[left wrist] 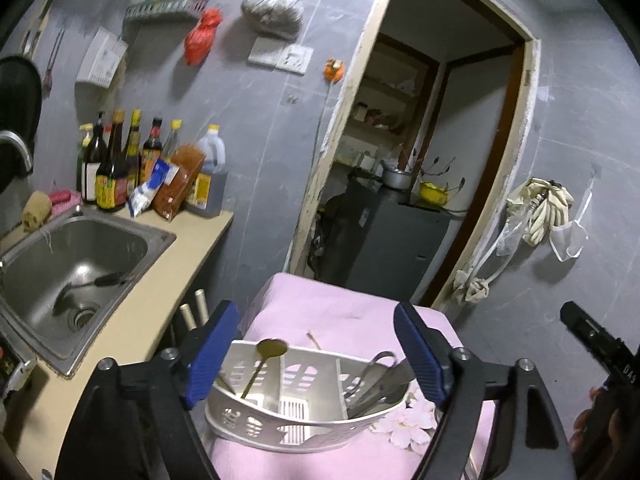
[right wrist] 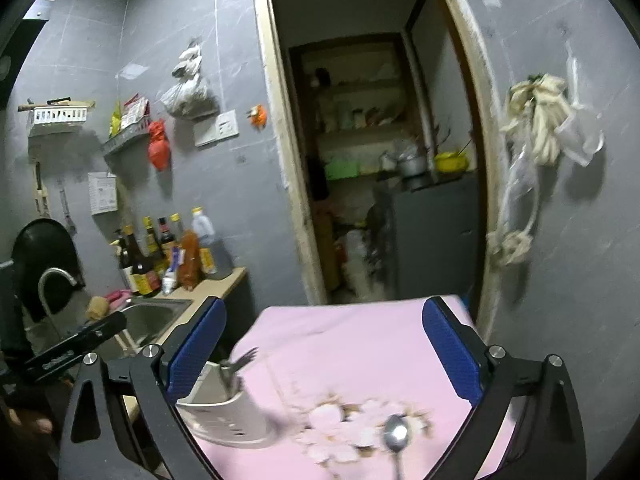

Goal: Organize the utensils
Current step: 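Move both tools back over the silver spoon and wooden chopstick on the cloth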

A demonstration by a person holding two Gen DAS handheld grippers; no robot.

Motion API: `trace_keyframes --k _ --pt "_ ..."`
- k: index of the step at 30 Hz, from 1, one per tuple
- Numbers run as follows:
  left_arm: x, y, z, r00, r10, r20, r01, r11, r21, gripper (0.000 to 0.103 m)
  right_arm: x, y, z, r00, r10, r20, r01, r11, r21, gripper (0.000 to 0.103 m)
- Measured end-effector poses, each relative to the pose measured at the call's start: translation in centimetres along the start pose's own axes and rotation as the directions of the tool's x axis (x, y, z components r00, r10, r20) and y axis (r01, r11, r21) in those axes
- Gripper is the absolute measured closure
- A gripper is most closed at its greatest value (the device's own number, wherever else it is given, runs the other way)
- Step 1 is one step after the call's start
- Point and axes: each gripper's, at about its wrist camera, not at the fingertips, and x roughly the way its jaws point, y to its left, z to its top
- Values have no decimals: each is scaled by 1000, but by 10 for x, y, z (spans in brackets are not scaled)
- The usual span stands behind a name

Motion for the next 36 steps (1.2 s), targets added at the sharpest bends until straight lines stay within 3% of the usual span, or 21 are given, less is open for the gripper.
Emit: trace_keyframes --k 2,8,19,27,36 --pt "-3 -12 0 1000 -3 14 3 1000 24 14 -9 -8 7 1000 -22 21 22 1000 -9 5" --pt "-12 -50 -1 999 -23 48 19 997 75 6 -30 -31 16 997 -67 43 69 997 -43 3" --pt "-18 -118 -22 996 -50 75 38 987 153 2 -53 -88 13 991 -126 36 128 989 -73 3" --pt "-13 -161 -52 996 -67 51 56 980 192 1 -49 -138 -1 984 -175 -41 173 983 -60 3" --pt "11 -192 -88 995 -81 -55 91 973 211 1 -42 -180 -36 969 -204 -137 201 979 -32 3"
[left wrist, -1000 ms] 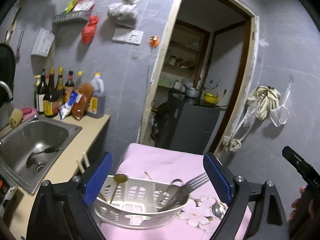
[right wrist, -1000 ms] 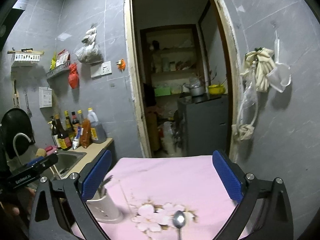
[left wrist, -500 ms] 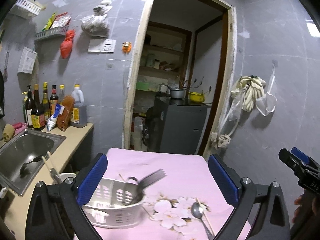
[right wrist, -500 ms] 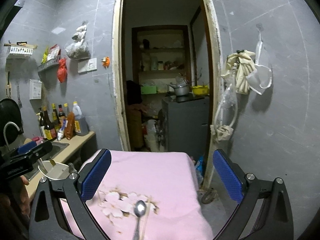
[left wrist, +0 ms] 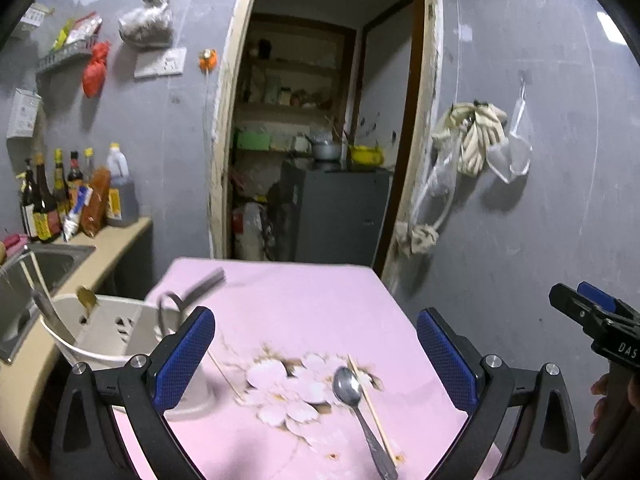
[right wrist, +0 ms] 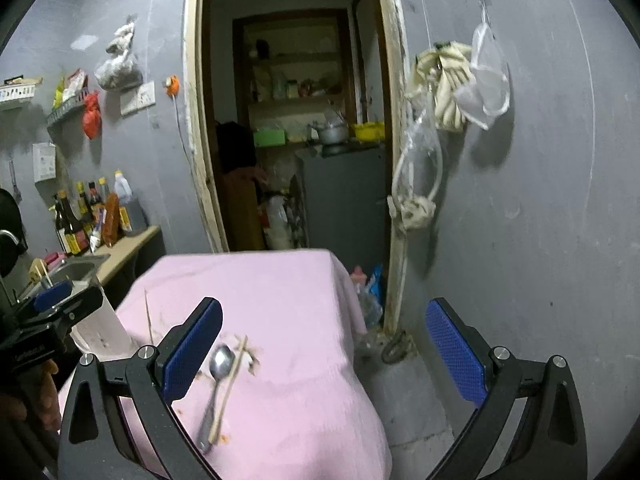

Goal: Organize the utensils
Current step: 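Move both tools back over the silver spoon and wooden chopstick on the cloth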

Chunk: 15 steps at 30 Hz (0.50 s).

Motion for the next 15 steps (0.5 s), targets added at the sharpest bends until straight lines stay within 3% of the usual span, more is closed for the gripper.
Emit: trace_keyframes --k 5,15 --pt "21 -3 -20 998 -7 -67 7 1000 -3 1 22 -5 -31 996 17 -87 -18 1000 -5 3" --pt "68 14 -63 981 27 -191 -30 999 -18 1 82 15 -92 965 112 -238 -121 992 -25 3"
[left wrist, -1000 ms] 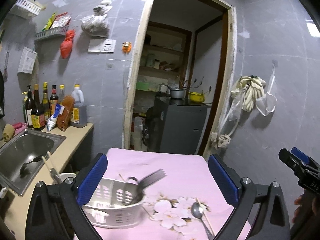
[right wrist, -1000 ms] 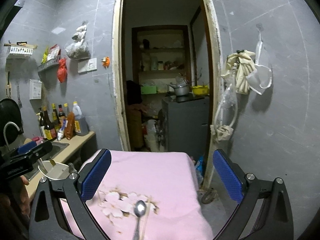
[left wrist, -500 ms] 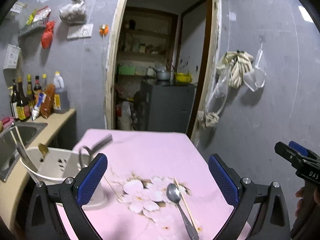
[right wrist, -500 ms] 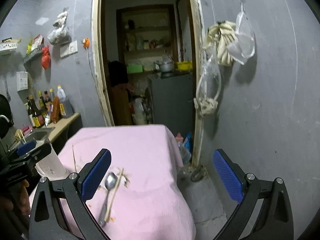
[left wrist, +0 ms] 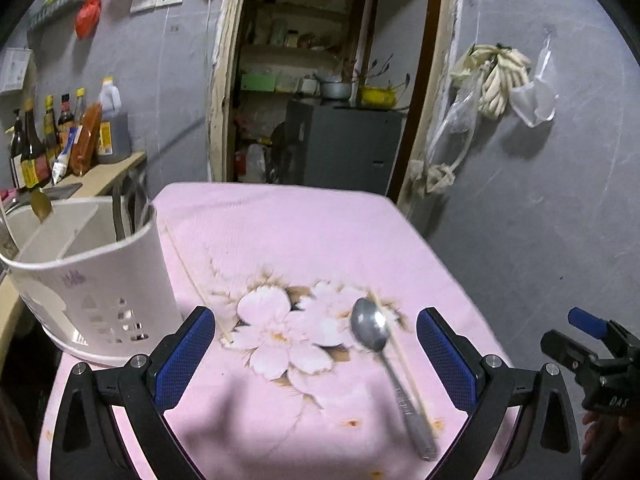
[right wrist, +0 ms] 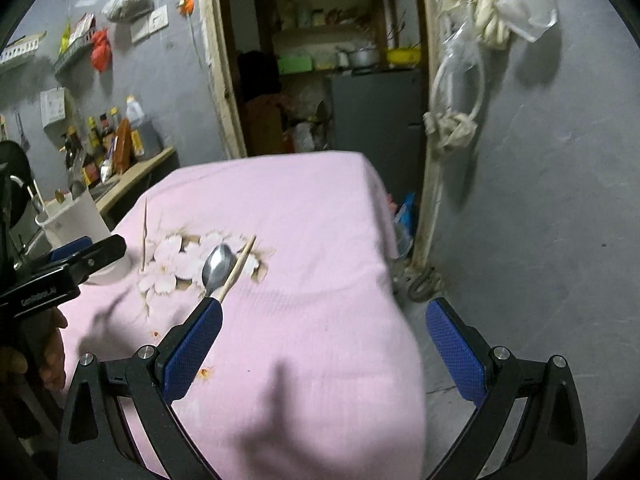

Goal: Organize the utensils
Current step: 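Move both tools back over the silver spoon and wooden chopstick on the cloth, then grasp the silver spoon with the left tool while the right tool grasps the chopstick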

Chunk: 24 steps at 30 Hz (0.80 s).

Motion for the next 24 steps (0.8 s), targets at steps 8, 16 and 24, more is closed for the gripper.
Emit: trace_keyframes --k 8,16,24 --pt "27 10 -9 1000 23 -13 -23 1000 19 1 44 23 7 997 68 -22 -68 997 -29 3" --pt "40 30 -7 999 36 -13 -37 997 -62 1 77 46 6 991 76 -111 -88 990 -107 3" --pt "50 40 -8 999 2 -46 -8 994 -113 2 104 66 8 975 52 -216 -89 982 -168 3"
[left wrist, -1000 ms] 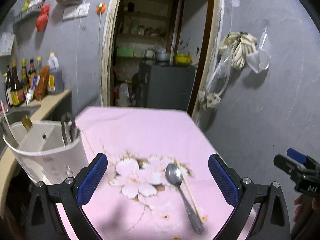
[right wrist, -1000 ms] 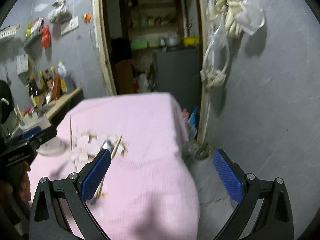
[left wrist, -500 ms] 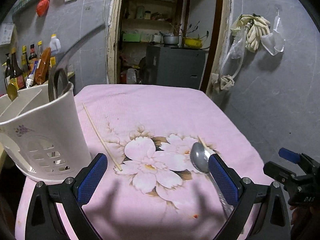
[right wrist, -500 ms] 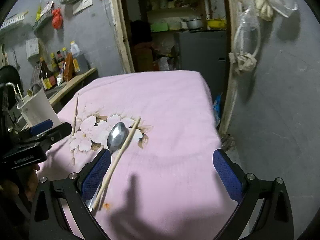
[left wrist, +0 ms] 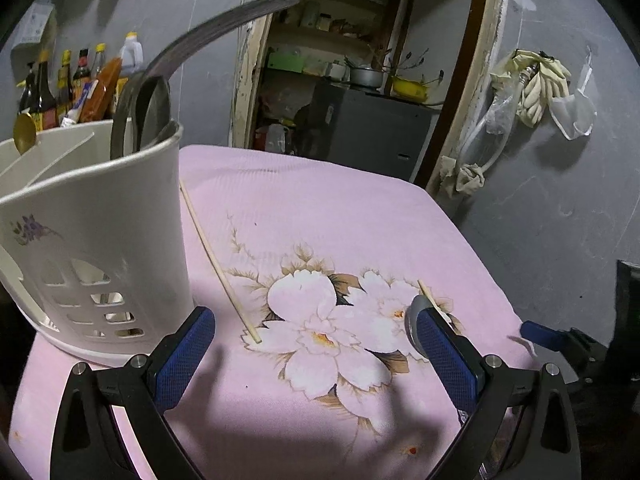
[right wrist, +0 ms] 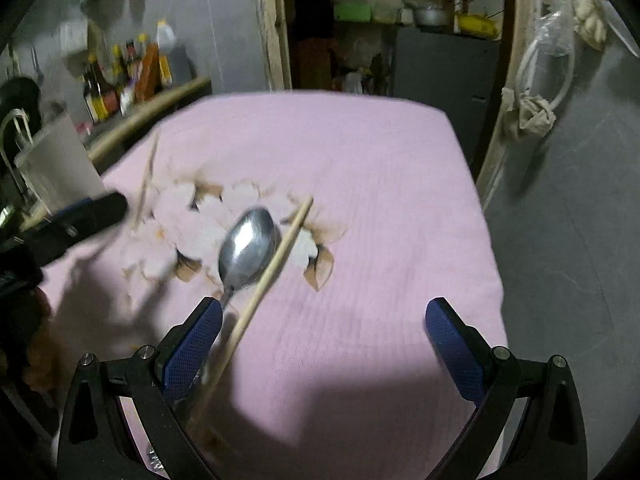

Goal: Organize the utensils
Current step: 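Grasp the silver spoon with the left tool while the right tool grasps the chopstick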

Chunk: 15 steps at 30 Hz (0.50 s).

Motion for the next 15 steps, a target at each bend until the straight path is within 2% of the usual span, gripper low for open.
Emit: trace_keyframes --k 3,8,12,15 --pt "4 1 0 1000 -13 -13 13 1000 -8 2 0 1 1 999 -33 -16 33 999 5 3" --pt "7 -2 0 999 -32 -23 32 999 3 2 -10 -14 -4 991 -135 -16 135 990 30 3" --pt "12 -11 2 998 -61 -35 62 998 28 2 -16 -37 -11 988 -150 -23 151 984 93 3" --pt "18 -20 3 994 -95 -56 97 994 48 9 -17 -52 -14 990 -136 -24 138 982 131 3"
